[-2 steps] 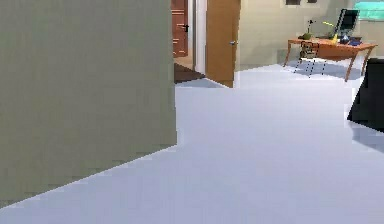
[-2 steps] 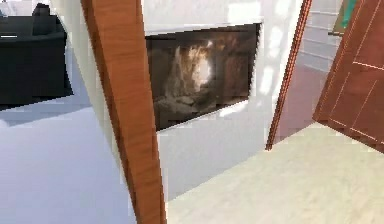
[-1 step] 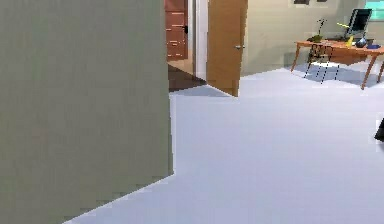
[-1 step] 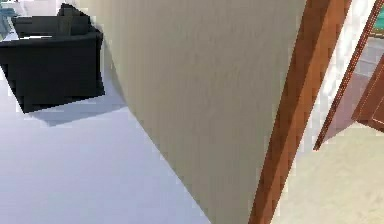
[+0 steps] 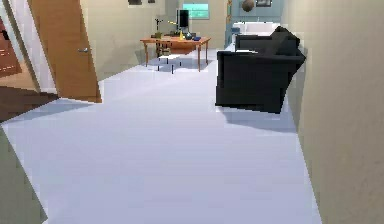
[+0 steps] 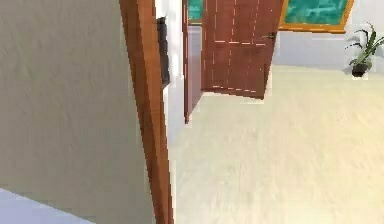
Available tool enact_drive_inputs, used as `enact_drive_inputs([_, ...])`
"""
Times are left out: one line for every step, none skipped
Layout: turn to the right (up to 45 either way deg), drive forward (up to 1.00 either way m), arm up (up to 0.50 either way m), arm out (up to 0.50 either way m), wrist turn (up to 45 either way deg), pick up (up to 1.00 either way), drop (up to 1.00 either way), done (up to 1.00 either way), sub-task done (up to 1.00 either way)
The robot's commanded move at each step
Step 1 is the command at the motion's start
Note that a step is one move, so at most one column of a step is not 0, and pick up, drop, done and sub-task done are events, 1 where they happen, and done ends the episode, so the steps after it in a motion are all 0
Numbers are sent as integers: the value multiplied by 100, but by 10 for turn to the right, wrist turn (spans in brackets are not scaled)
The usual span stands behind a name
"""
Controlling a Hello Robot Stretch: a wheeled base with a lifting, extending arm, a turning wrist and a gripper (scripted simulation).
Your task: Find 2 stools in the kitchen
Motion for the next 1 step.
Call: enact_drive_inputs([0, 100, 0, 0, 0, 0, 0, 0, 0])
